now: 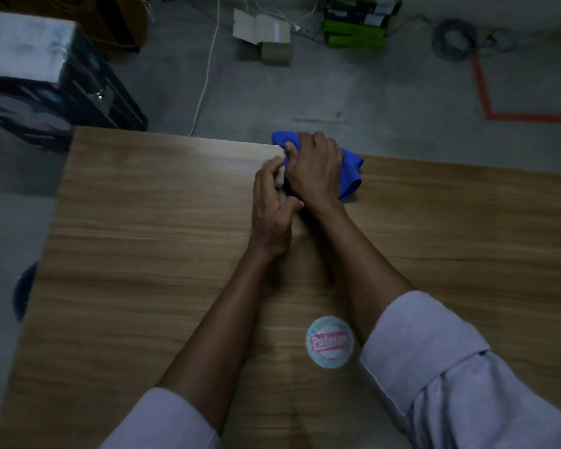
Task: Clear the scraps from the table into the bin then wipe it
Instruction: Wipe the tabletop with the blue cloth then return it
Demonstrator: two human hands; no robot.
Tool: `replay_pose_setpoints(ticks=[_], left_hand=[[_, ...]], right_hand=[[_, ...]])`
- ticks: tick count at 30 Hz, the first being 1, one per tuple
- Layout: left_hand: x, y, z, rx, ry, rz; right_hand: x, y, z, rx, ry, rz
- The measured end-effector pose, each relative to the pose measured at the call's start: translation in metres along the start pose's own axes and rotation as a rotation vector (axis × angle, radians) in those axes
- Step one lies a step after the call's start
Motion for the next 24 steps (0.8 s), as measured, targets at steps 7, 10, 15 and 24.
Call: replay_pose_setpoints(ticks=[7, 10, 15, 24], left_hand=[[-0.008, -0.011, -0.085, 0.086, -0.066, -0.004], [-0.012, -0.013, -0.116, 0.095, -0.088, -0.01], [-0.017, -0.015, -0.166, 0.135, -0.09, -0.024], [-0.025, -0.007, -0.23, 0.162, -0.115, -0.045]], right_hand=[[-0.056, -0.005, 0.016, -0.005, 0.021, 0.019], [-0.082, -0.008, 0.025, 0.001, 0.029, 0.015], [-0.132, -0.01, 0.04, 0.022, 0.023, -0.011], [-0.229, -0.017, 0.074, 0.046, 0.004, -0.128]])
Point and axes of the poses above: each hand's wrist, its own y-axis away from the middle knuckle, its own z-axis out of the palm, x = y × z, the point moved 4 cm from there along -y, towards the middle knuckle, and after that the axes turned 7 degrees about -z, right-handed, at the moved point
